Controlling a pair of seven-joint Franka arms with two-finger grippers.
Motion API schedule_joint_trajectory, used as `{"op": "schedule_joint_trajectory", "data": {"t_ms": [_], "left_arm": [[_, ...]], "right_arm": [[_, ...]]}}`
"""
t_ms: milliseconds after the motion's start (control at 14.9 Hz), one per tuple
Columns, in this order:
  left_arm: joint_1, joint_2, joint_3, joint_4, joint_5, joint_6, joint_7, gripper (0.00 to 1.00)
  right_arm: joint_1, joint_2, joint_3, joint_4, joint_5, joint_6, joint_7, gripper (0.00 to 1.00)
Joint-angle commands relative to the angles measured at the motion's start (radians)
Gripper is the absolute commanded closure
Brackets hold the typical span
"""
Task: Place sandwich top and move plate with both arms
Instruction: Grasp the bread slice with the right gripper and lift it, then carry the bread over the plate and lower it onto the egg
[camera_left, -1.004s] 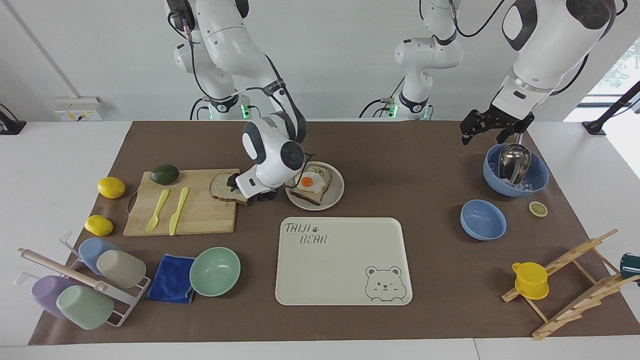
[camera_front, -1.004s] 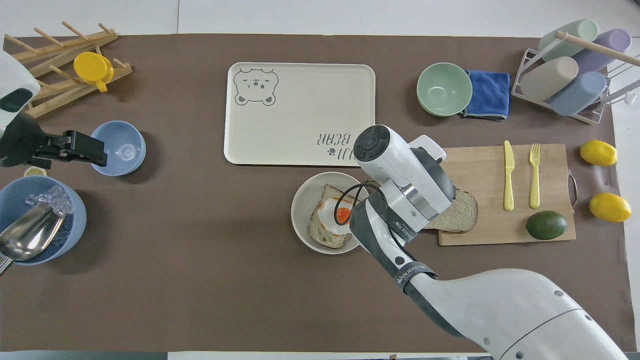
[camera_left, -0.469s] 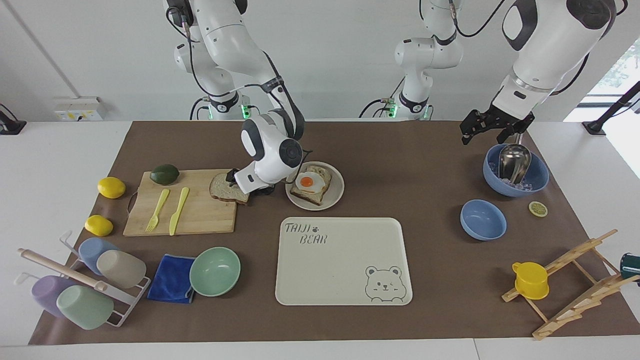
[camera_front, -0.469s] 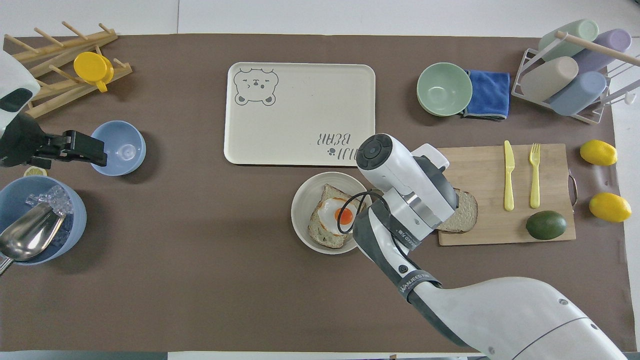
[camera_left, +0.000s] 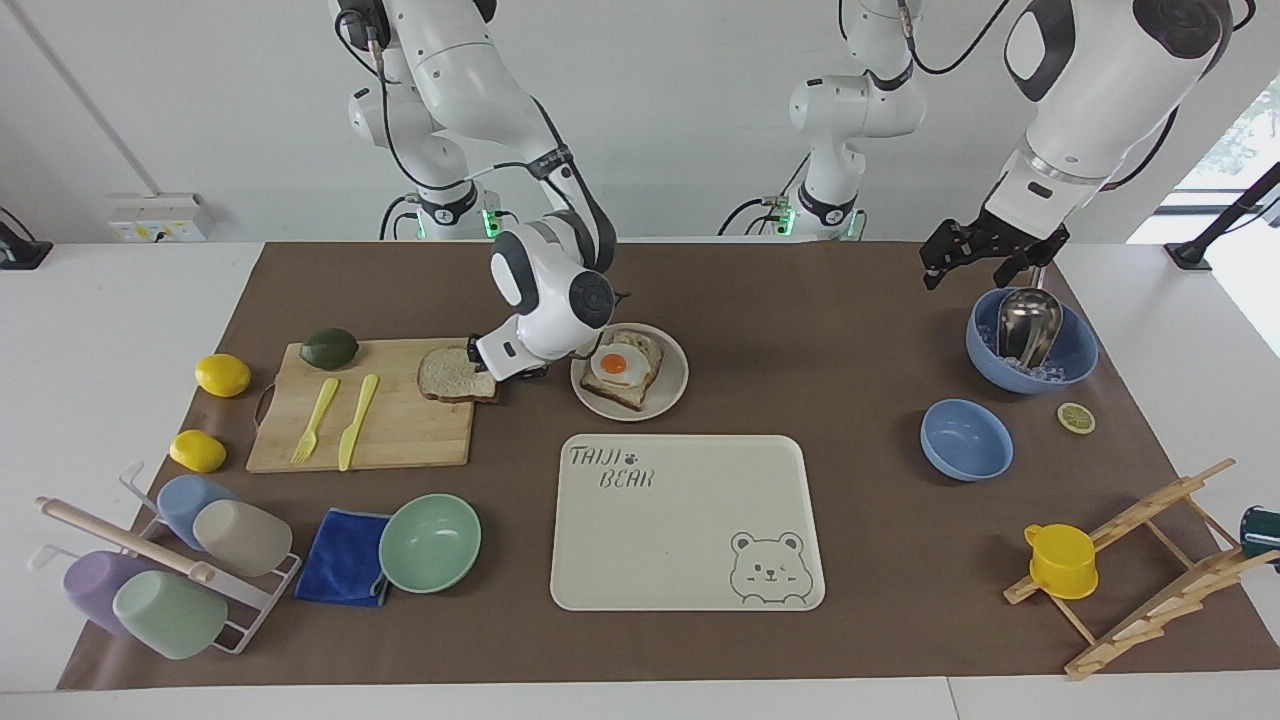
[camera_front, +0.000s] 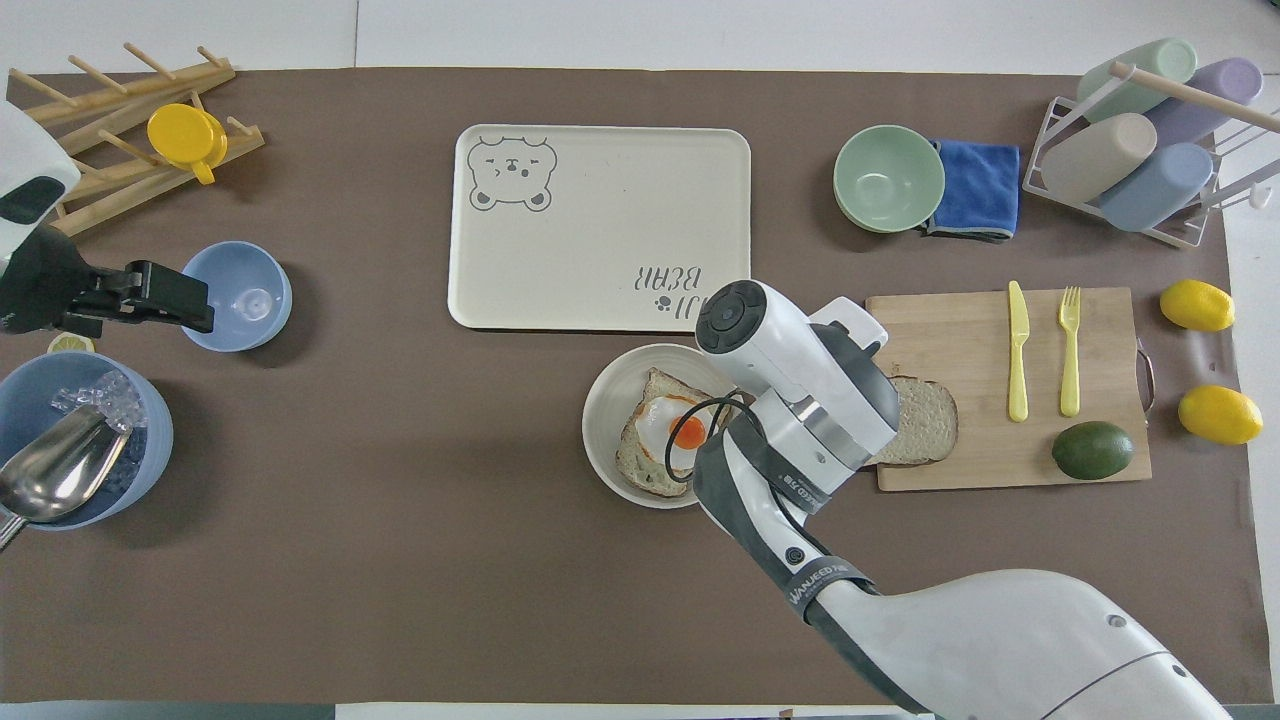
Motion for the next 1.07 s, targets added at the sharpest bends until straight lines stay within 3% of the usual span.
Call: {"op": "schedule_joint_trajectory", "data": {"t_ms": [0, 469, 736, 1004], "left_arm": [[0.008, -0.017, -0.004, -0.010, 0.013, -0.001, -0.001, 0.00], [0.014, -0.017, -0.002, -0.010, 0.013, 0.001, 0.003, 0.00], [0.028, -0.017, -0.002, -0.010, 0.013, 0.001, 0.003, 0.00], [0.046, -0.017, -0.002, -0.010, 0.013, 0.002, 0.006, 0.00]], "right_arm": [[0.023, -0.006, 0.006, 0.033, -0.041, -0.050, 0.017, 1.00], [0.142, -0.005, 0.007, 0.215, -0.149, -0.231, 0.002, 1.00], [0.129, 0.020, 0.012, 0.447, -0.031, -0.318, -0.016, 1.00], [0.160, 0.032, 0.042, 0.467, 0.073, -0.257, -0.007, 1.00]]}}
